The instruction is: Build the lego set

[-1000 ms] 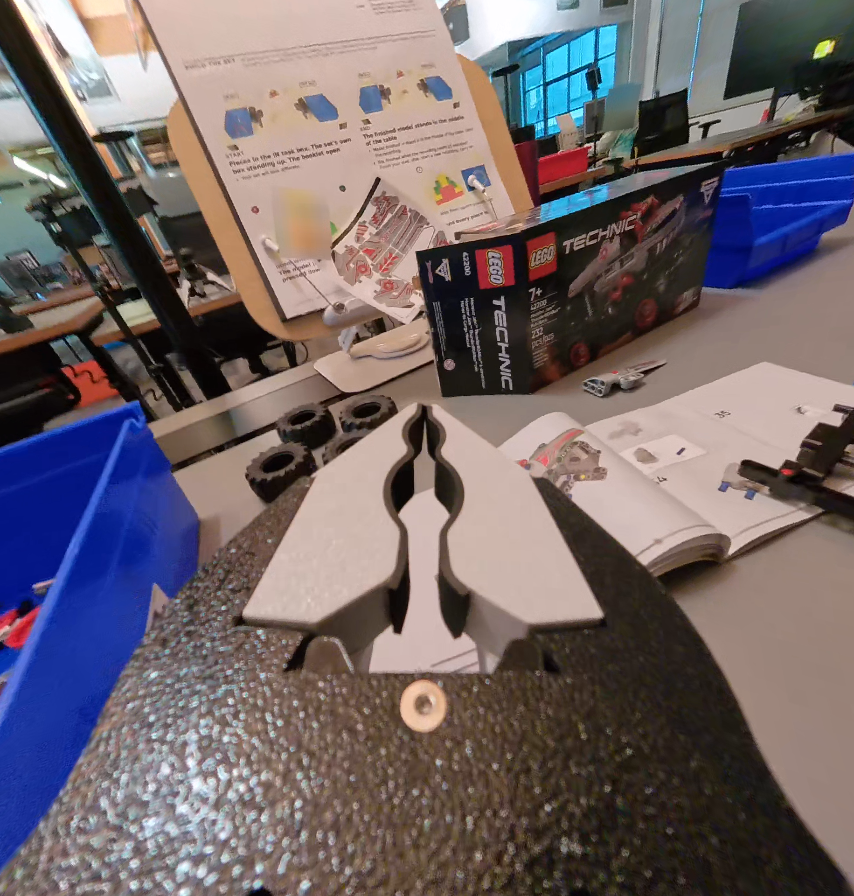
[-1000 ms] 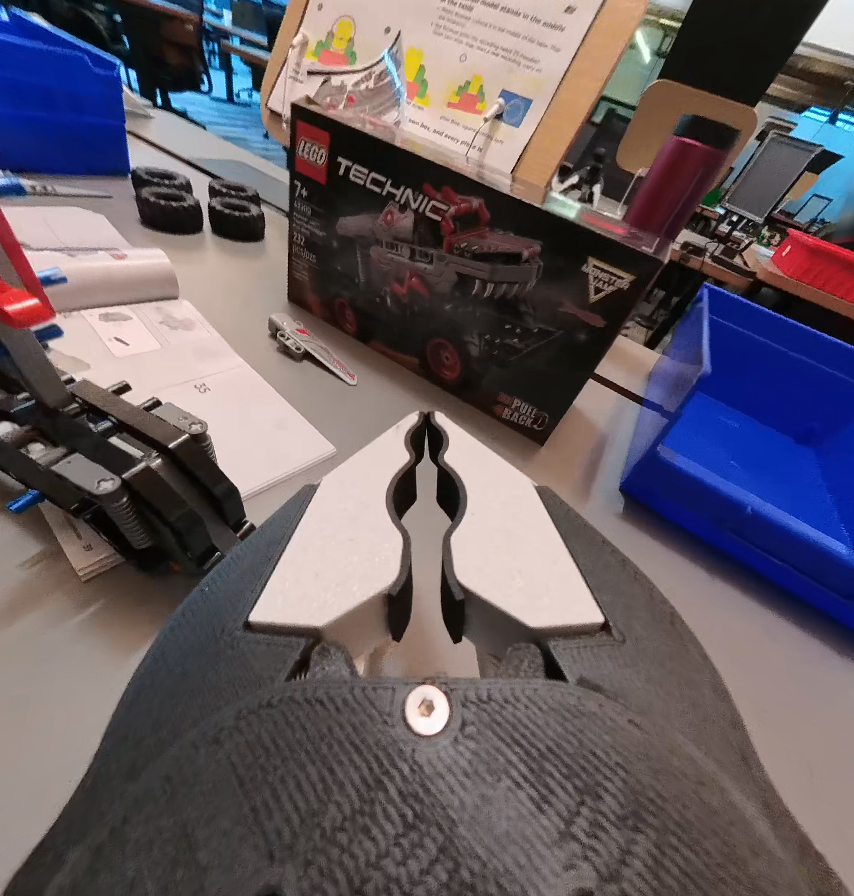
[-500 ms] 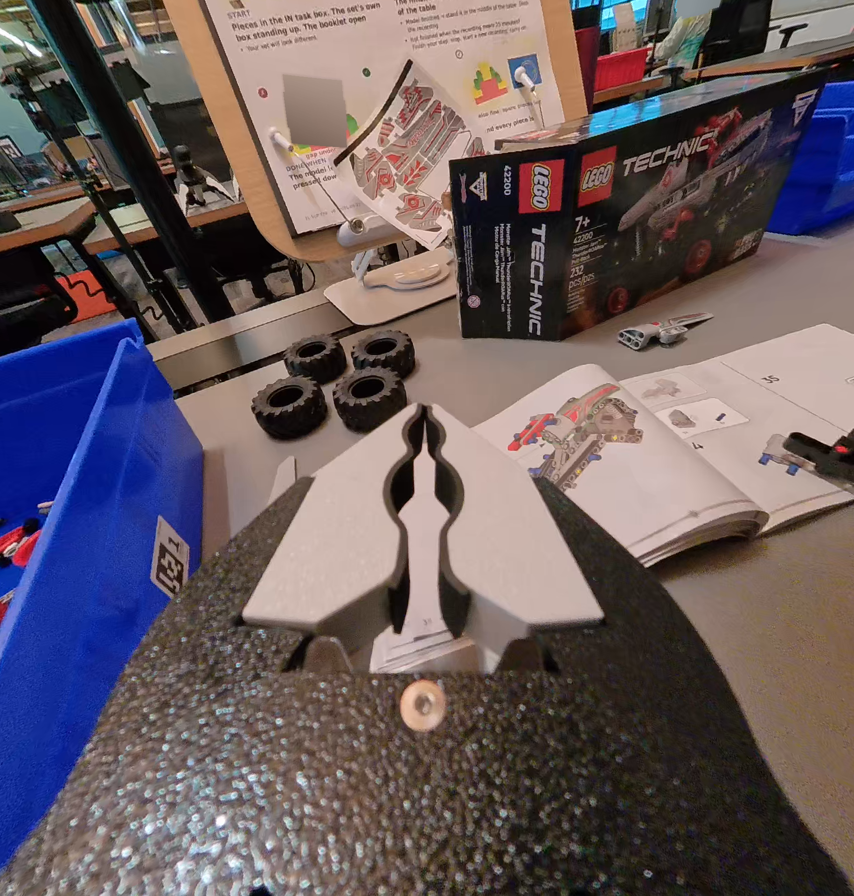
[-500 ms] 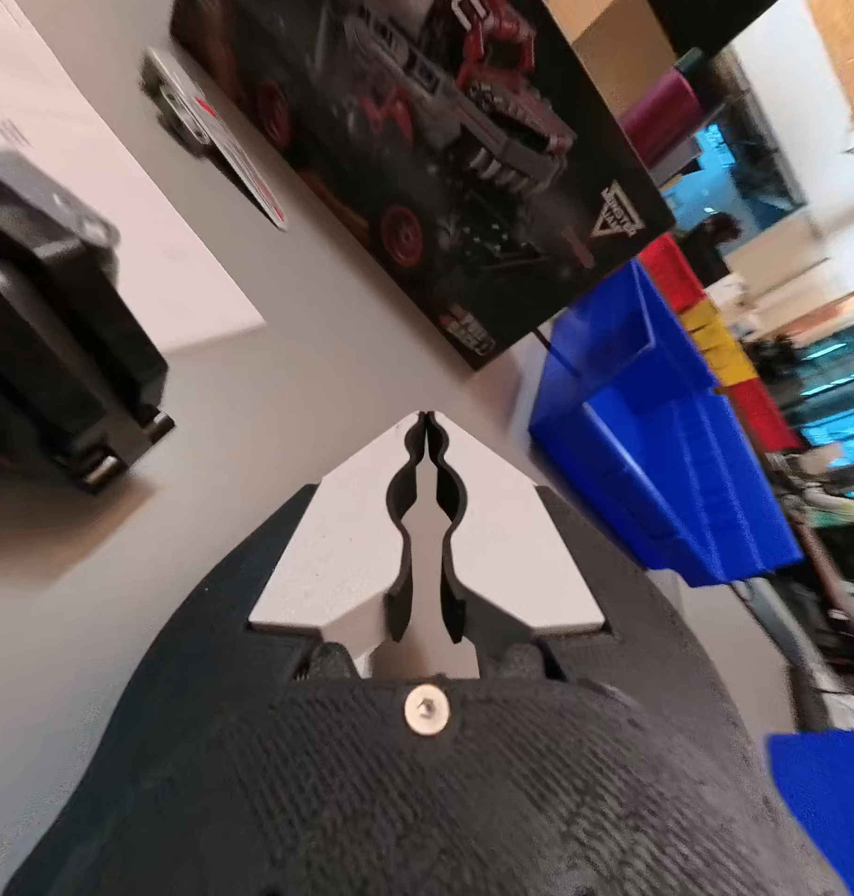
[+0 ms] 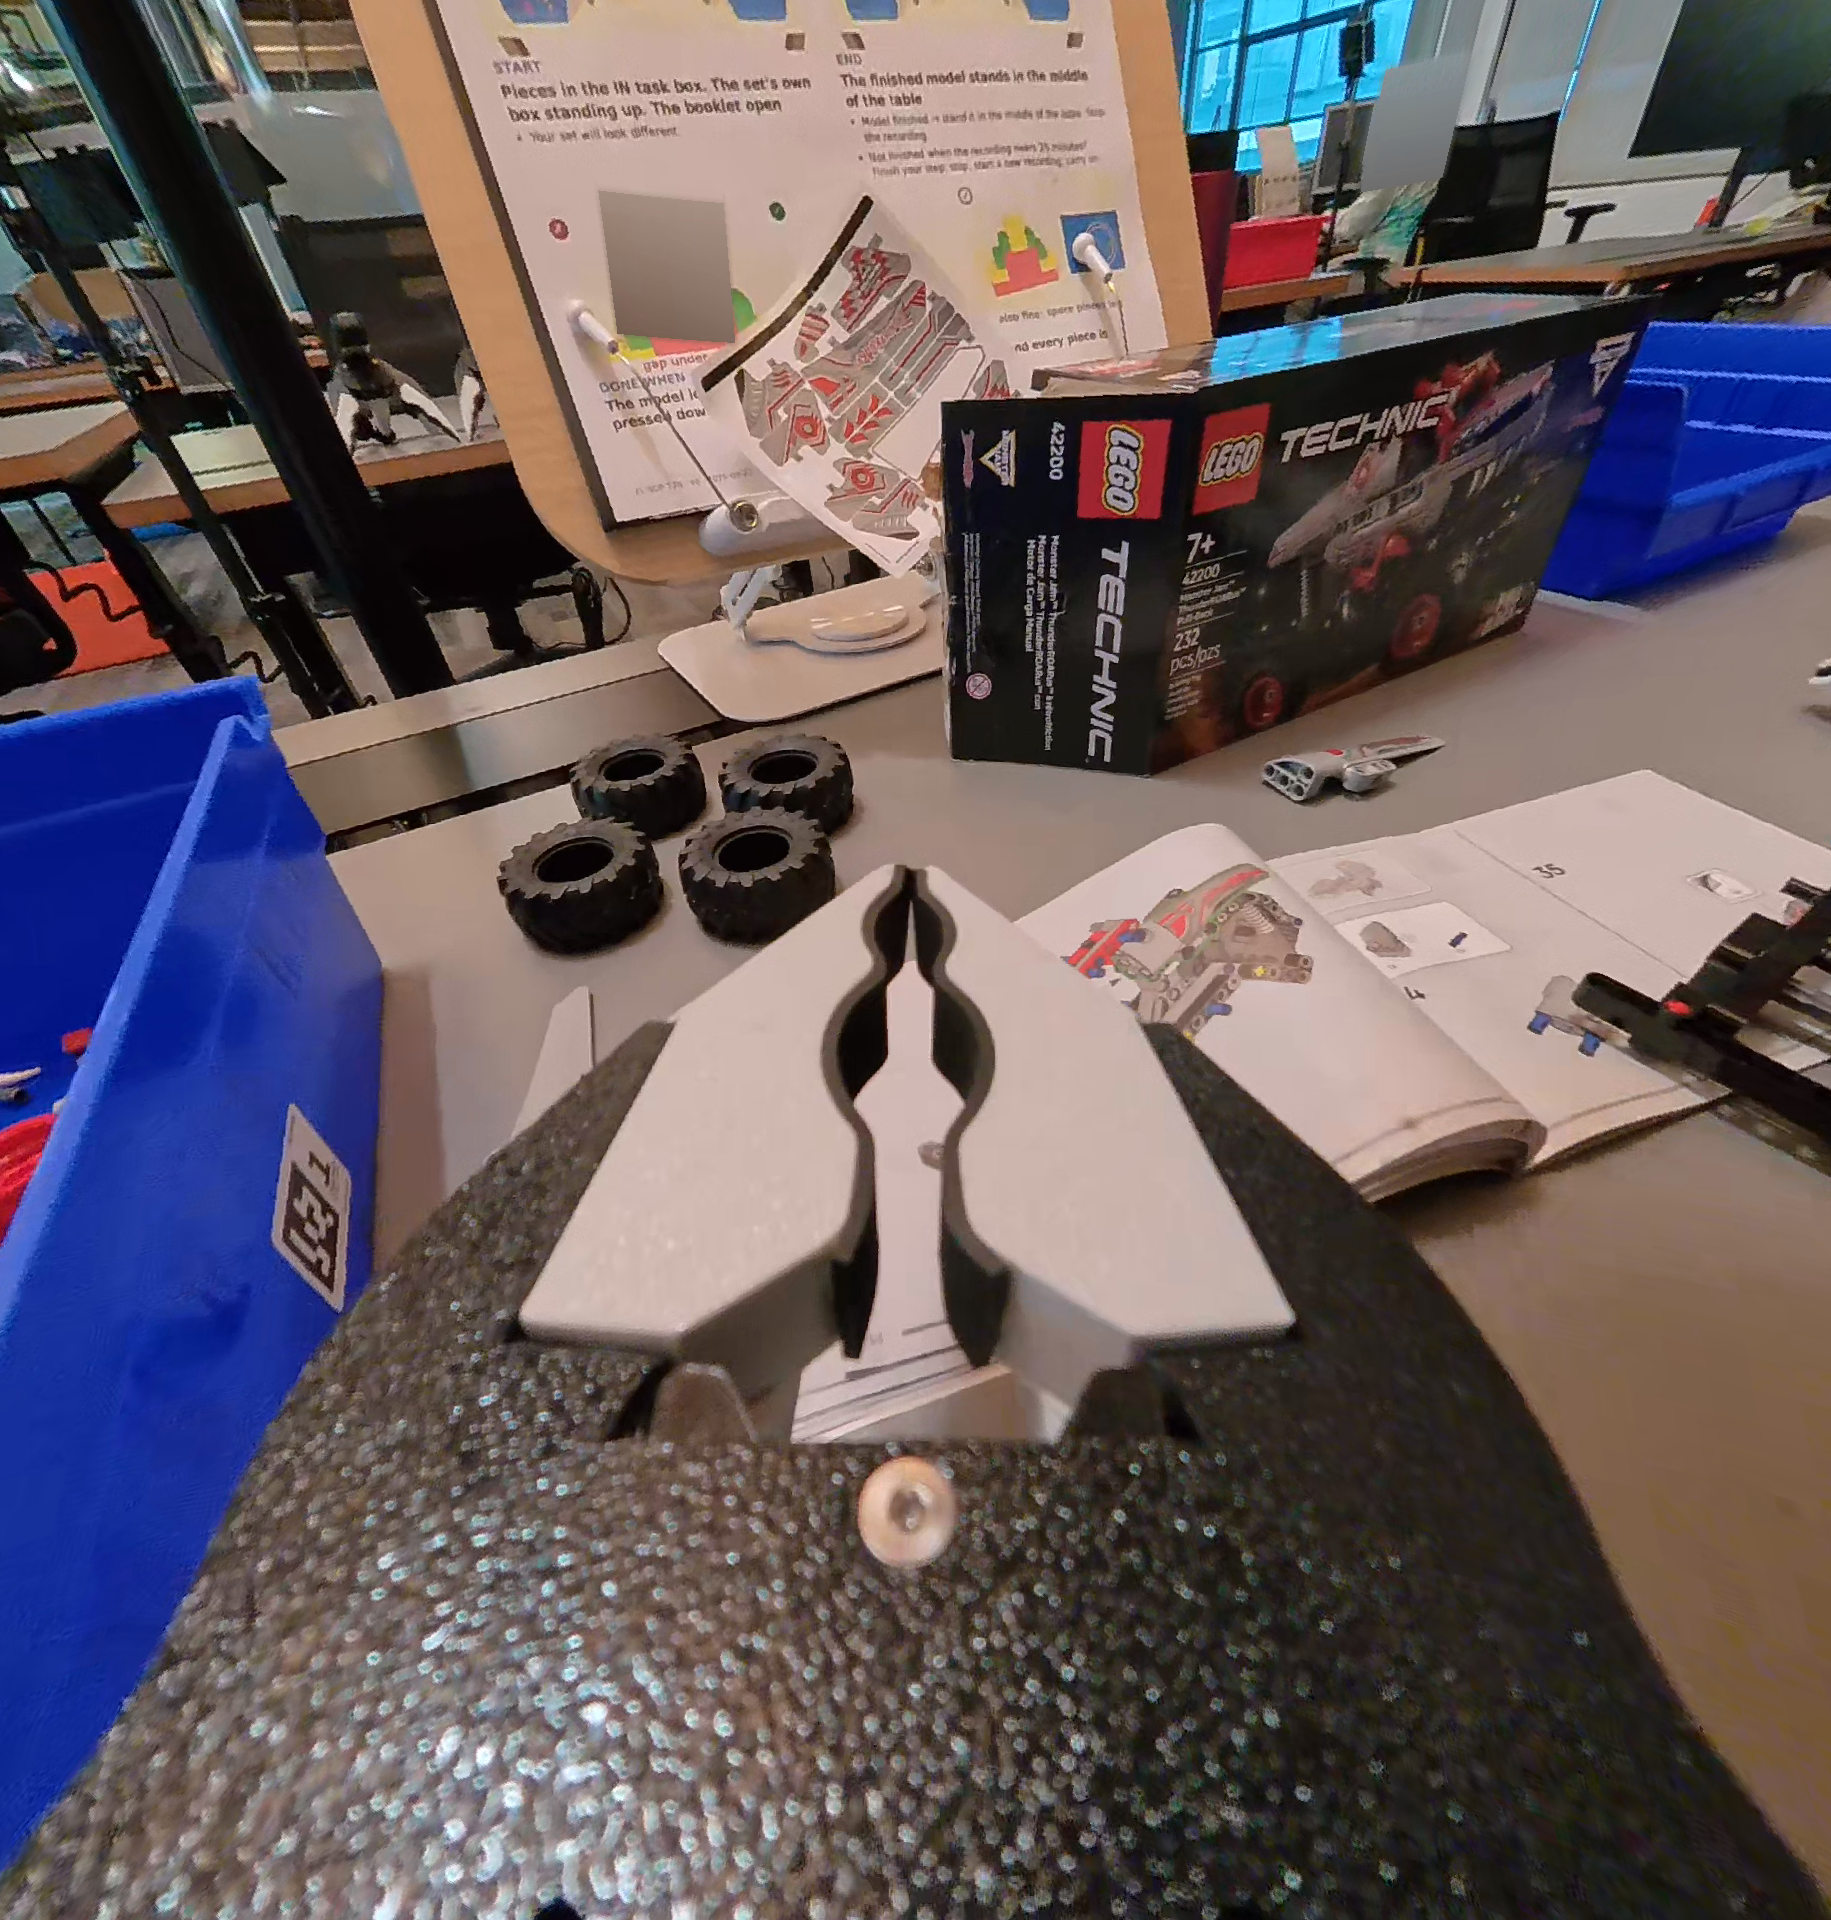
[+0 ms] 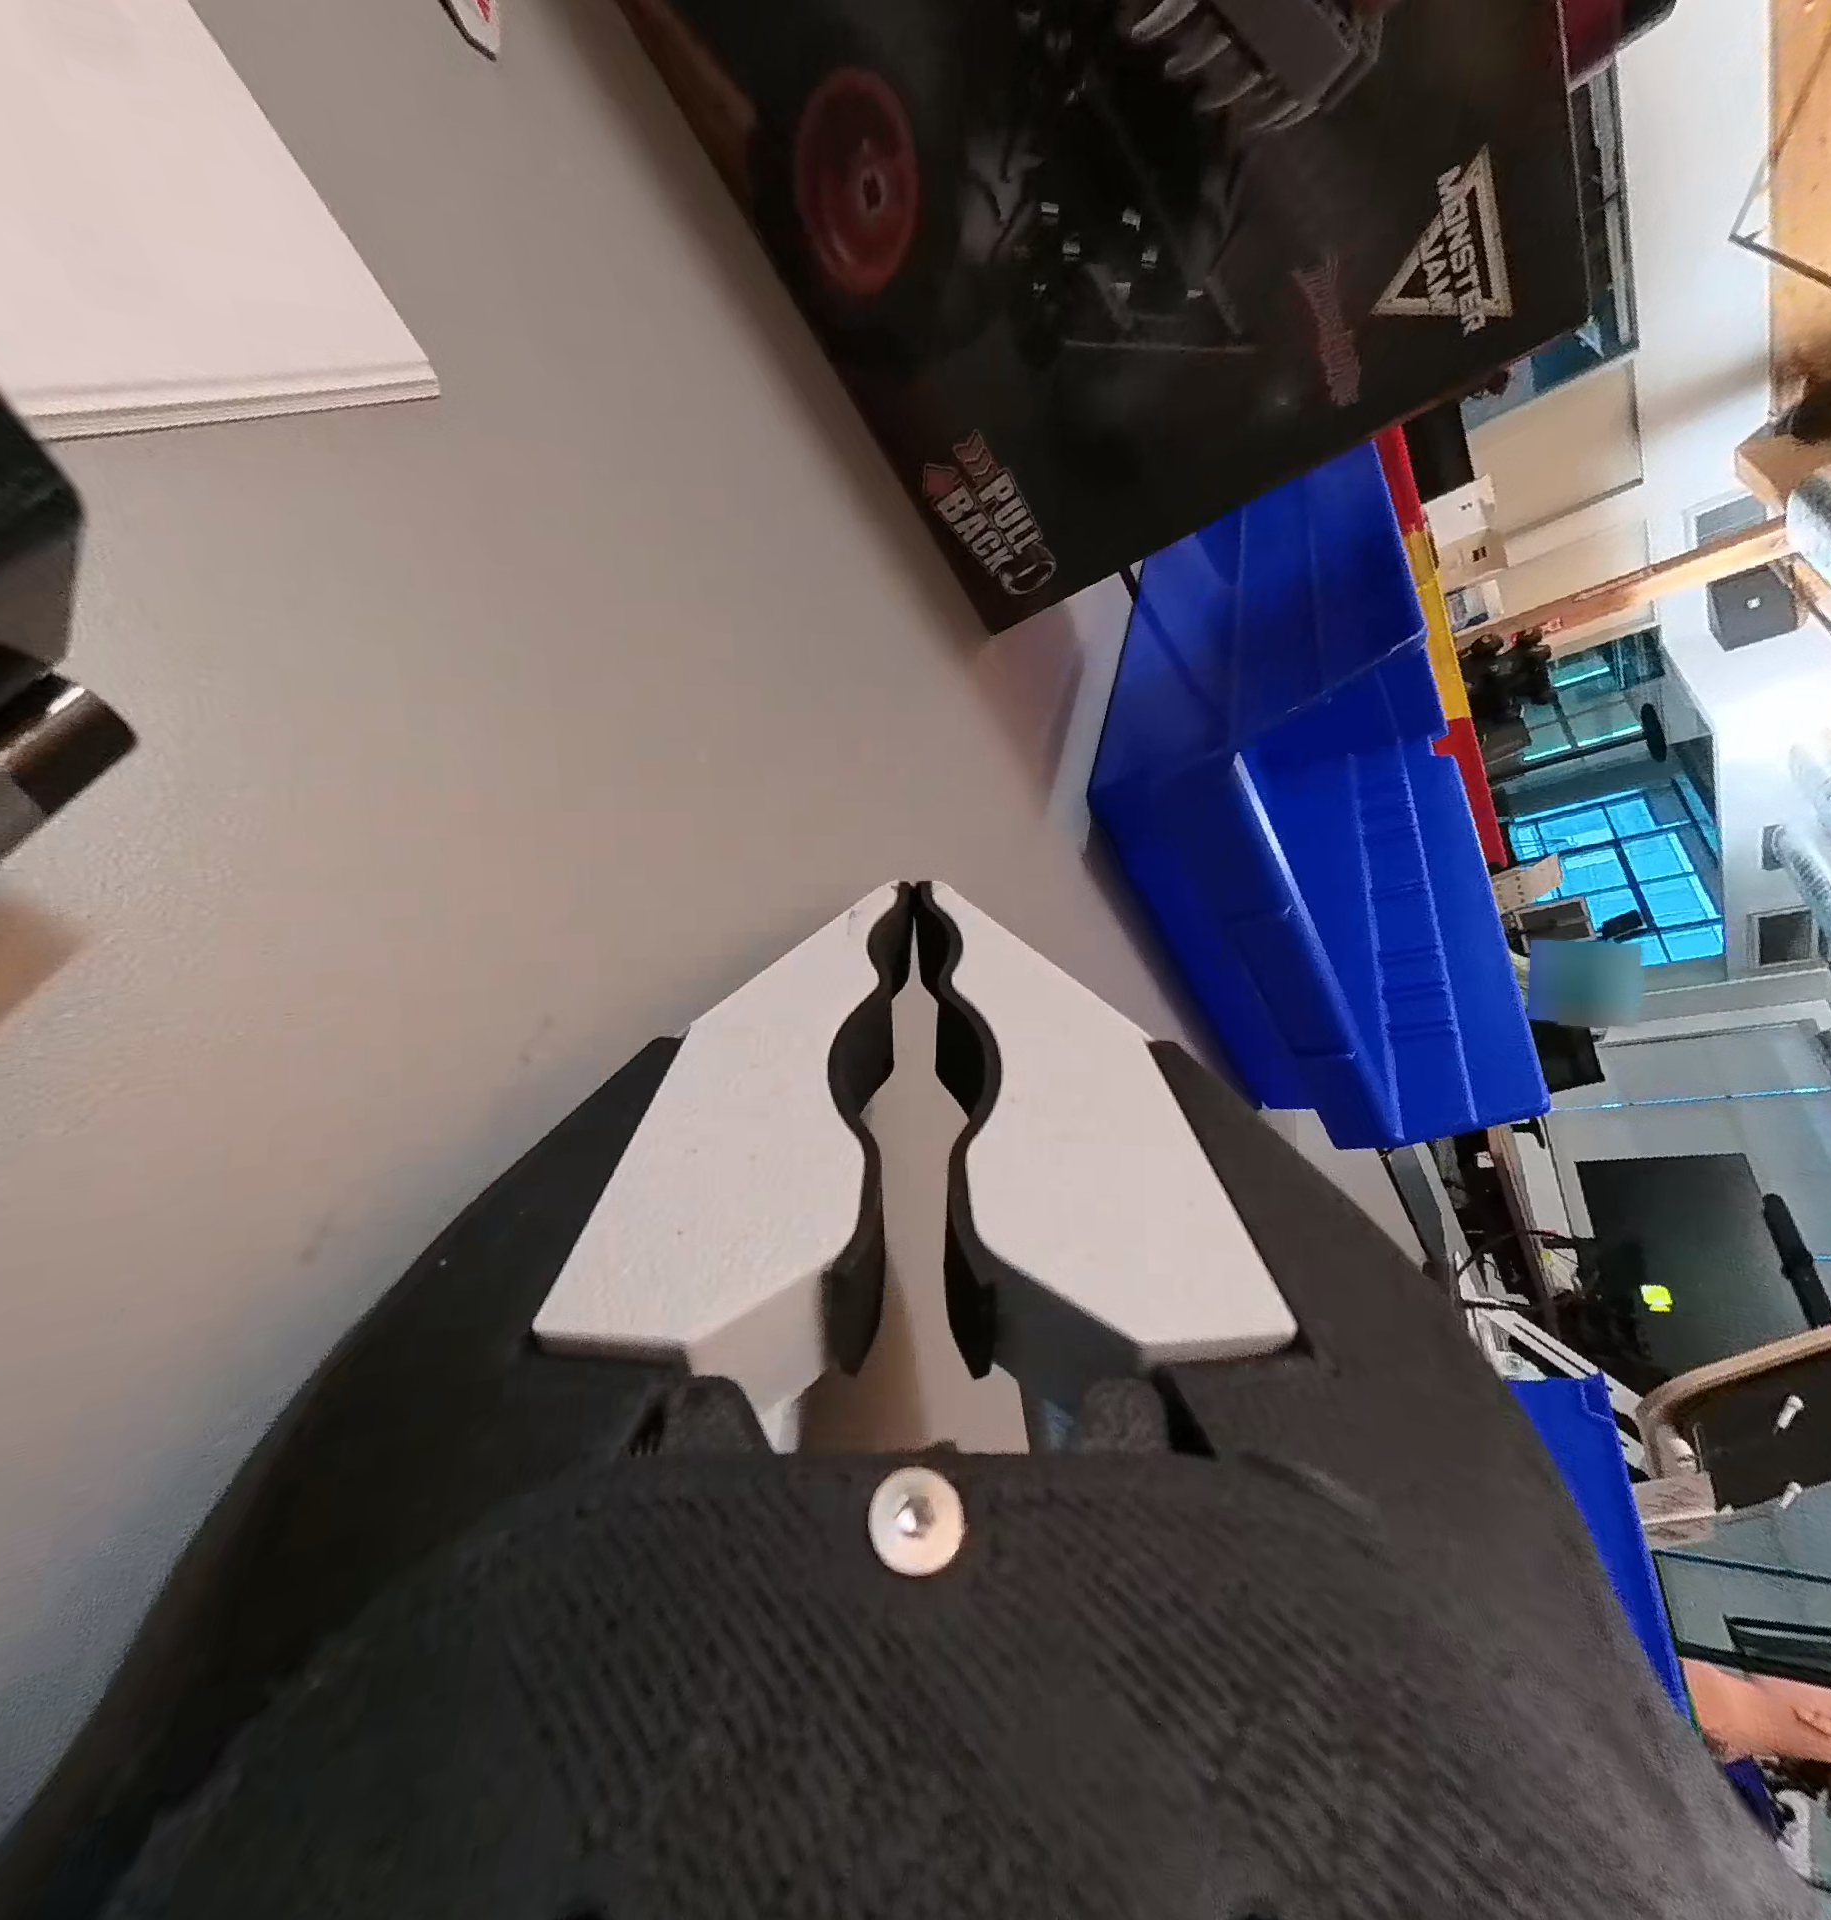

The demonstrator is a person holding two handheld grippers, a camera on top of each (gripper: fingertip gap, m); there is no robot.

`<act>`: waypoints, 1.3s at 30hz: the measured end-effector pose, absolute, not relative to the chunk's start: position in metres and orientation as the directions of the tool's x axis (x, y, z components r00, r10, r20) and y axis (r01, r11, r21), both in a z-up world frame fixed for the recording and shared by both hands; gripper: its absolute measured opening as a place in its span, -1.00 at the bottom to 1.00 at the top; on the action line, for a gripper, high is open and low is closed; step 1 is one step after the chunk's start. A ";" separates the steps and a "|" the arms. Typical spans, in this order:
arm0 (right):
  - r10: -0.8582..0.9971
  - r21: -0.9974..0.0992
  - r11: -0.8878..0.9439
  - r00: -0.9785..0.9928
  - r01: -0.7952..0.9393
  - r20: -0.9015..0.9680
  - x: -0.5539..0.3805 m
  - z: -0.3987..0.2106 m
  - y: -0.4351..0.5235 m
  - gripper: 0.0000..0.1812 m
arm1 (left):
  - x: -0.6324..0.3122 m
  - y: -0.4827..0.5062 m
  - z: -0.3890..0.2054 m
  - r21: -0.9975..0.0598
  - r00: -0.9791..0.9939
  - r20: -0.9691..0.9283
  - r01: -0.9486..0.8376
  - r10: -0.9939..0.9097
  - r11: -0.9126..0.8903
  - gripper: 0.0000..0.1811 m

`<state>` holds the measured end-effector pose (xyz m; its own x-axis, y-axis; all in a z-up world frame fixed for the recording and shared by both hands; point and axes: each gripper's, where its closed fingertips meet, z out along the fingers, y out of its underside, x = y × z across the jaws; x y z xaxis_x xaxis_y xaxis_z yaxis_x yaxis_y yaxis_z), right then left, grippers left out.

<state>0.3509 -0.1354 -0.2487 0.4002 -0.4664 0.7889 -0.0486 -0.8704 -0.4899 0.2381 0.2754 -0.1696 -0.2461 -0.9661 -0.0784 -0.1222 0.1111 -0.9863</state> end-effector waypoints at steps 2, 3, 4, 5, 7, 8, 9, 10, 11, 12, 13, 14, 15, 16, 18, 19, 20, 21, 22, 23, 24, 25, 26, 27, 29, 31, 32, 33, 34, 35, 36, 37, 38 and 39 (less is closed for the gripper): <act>-0.471 -0.492 -0.869 0.394 -0.053 0.789 0.352 -0.248 -0.137 -1.00 | 0.237 0.273 -0.167 -0.988 -0.252 -0.084 -0.108 -0.964 0.114 -1.00; -0.475 -0.494 -0.867 0.394 -0.059 0.787 0.352 -0.248 -0.137 -1.00 | 0.236 0.271 -0.166 -0.988 -0.255 -0.087 -0.099 -0.963 0.115 -1.00; -0.476 -0.495 -0.867 0.392 -0.060 0.787 0.353 -0.248 -0.138 -1.00 | 0.236 0.269 -0.165 -0.988 -0.258 -0.094 -0.092 -0.962 0.122 -1.00; -0.475 -0.494 -0.868 0.389 -0.057 0.789 0.353 -0.248 -0.138 -1.00 | 0.235 0.268 -0.166 -0.987 -0.261 -0.105 -0.091 -0.960 0.133 -1.00; -0.471 -0.488 -0.871 0.382 -0.058 0.795 0.353 -0.247 -0.139 -1.00 | 0.235 0.266 -0.168 -0.982 -0.261 -0.135 -0.093 -0.956 0.164 -1.00; -0.471 -0.487 -0.871 0.376 -0.057 0.798 0.353 -0.246 -0.139 -1.00 | 0.235 0.265 -0.169 -0.980 -0.260 -0.148 -0.094 -0.954 0.177 -1.00; -0.474 -0.491 -0.869 0.367 -0.052 0.800 0.353 -0.244 -0.139 -1.00 | 0.235 0.265 -0.169 -0.979 -0.258 -0.156 -0.091 -0.953 0.185 -1.00; -0.485 -0.503 -0.863 0.354 -0.046 0.800 0.353 -0.241 -0.140 -0.97 | 0.235 0.264 -0.168 -0.979 -0.257 -0.157 -0.085 -0.953 0.184 -1.00; -0.500 -0.521 -0.853 0.346 -0.037 0.794 0.352 -0.238 -0.140 -0.95 | 0.235 0.264 -0.166 -0.981 -0.258 -0.153 -0.079 -0.954 0.179 -1.00; -0.518 -0.542 -0.840 0.334 -0.027 0.787 0.352 -0.234 -0.140 -0.94 | 0.235 0.265 -0.165 -0.982 -0.257 -0.147 -0.074 -0.955 0.171 -1.00; -0.537 -0.563 -0.826 0.323 -0.016 0.779 0.351 -0.229 -0.141 -0.93 | 0.235 0.265 -0.165 -0.984 -0.253 -0.141 -0.071 -0.957 0.164 -1.00; -0.551 -0.580 -0.815 0.319 -0.006 0.771 0.350 -0.226 -0.140 -0.93 | 0.236 0.267 -0.165 -0.985 -0.249 -0.137 -0.070 -0.959 0.159 -1.00; -0.560 -0.590 -0.807 0.316 -0.001 0.766 0.350 -0.225 -0.141 -0.93 | 0.236 0.268 -0.166 -0.985 -0.246 -0.133 -0.074 -0.960 0.156 -1.00; -0.565 -0.594 -0.804 0.315 -0.004 0.763 0.351 -0.224 -0.141 -0.92 | 0.237 0.269 -0.167 -0.985 -0.243 -0.132 -0.079 -0.961 0.155 -1.00; -0.569 -0.593 -0.805 0.311 -0.018 0.762 0.353 -0.225 -0.143 -0.86 | 0.237 0.270 -0.168 -0.983 -0.239 -0.137 -0.083 -0.961 0.161 -1.00; -0.565 -0.590 -0.807 0.311 -0.018 0.764 0.353 -0.225 -0.143 -0.84 | 0.238 0.270 -0.169 -0.983 -0.238 -0.141 -0.084 -0.961 0.165 -1.00; -0.561 -0.588 -0.809 0.312 -0.010 0.766 0.353 -0.225 -0.142 -0.84 | 0.238 0.270 -0.169 -0.982 -0.239 -0.145 -0.085 -0.960 0.169 -1.00; -0.562 -0.589 -0.808 0.306 -0.004 0.769 0.353 -0.224 -0.142 -0.84 | 0.238 0.270 -0.170 -0.981 -0.241 -0.148 -0.088 -0.959 0.173 -1.00; -0.566 -0.592 -0.806 0.299 -0.001 0.769 0.353 -0.223 -0.142 -0.83 | 0.238 0.269 -0.171 -0.980 -0.243 -0.150 -0.090 -0.958 0.177 -1.00; -0.570 -0.596 -0.803 0.296 -0.005 0.767 0.354 -0.222 -0.143 -0.82 | 0.238 0.268 -0.171 -0.980 -0.245 -0.154 -0.090 -0.957 0.180 -1.00; -0.571 -0.596 -0.803 0.295 -0.008 0.766 0.354 -0.222 -0.143 -0.82 | 0.238 0.268 -0.171 -0.979 -0.247 -0.157 -0.088 -0.956 0.183 -1.00; -0.568 -0.592 -0.806 0.295 -0.011 0.768 0.354 -0.223 -0.144 -0.81 | 0.237 0.267 -0.170 -0.979 -0.248 -0.159 -0.085 -0.956 0.185 -1.00; -0.562 -0.585 -0.811 0.297 -0.013 0.772 0.355 -0.224 -0.143 -0.80 | 0.237 0.266 -0.170 -0.979 -0.250 -0.160 -0.082 -0.955 0.185 -1.00; -0.555 -0.578 -0.816 0.298 -0.012 0.777 0.355 -0.225 -0.143 -0.79 | 0.237 0.266 -0.169 -0.979 -0.252 -0.160 -0.080 -0.954 0.185 -1.00; -0.541 -0.564 -0.826 0.303 -0.013 0.785 0.356 -0.227 -0.142 -0.77 | 0.237 0.265 -0.168 -0.979 -0.254 -0.163 -0.076 -0.953 0.188 -1.00; -0.524 -0.550 -0.835 0.317 -0.009 0.791 0.355 -0.230 -0.140 -0.77 | 0.237 0.264 -0.166 -0.979 -0.255 -0.169 -0.068 -0.952 0.192 -1.00; -0.521 -0.548 -0.836 0.316 -0.002 0.793 0.355 -0.229 -0.139 -0.77 | 0.237 0.264 -0.166 -0.979 -0.259 -0.168 -0.068 -0.951 0.191 -1.00; -0.524 -0.553 -0.833 0.313 0.005 0.792 0.355 -0.228 -0.138 -0.77 | 0.238 0.263 -0.167 -0.980 -0.265 -0.163 -0.072 -0.950 0.188 -1.00; -0.532 -0.562 -0.827 0.311 0.007 0.788 0.354 -0.227 -0.138 -0.78 | 0.238 0.262 -0.168 -0.980 -0.271 -0.156 -0.078 -0.950 0.183 -1.00; -0.542 -0.572 -0.821 0.307 0.008 0.782 0.354 -0.225 -0.139 -0.78 | 0.238 0.262 -0.169 -0.980 -0.274 -0.152 -0.081 -0.950 0.180 -1.00; -0.550 -0.580 -0.815 0.300 0.010 0.779 0.355 -0.223 -0.140 -0.78 | 0.238 0.262 -0.168 -0.981 -0.274 -0.148 -0.080 -0.950 0.176 -1.00; -0.556 -0.586 -0.810 0.296 0.014 0.776 0.355 -0.222 -0.140 -0.78 | 0.238 0.262 -0.168 -0.982 -0.275 -0.145 -0.077 -0.950 0.172 -1.00; -0.562 -0.592 -0.806 0.296 0.018 0.773 0.355 -0.221 -0.140 -0.78 | 0.237 0.261 -0.167 -0.983 -0.278 -0.141 -0.075 -0.950 0.168 -1.00; -0.566 -0.599 -0.801 0.299 0.021 0.768 0.356 -0.220 -0.140 -0.78 | 0.237 0.260 -0.167 -0.983 -0.280 -0.140 -0.075 -0.950 0.167 -1.00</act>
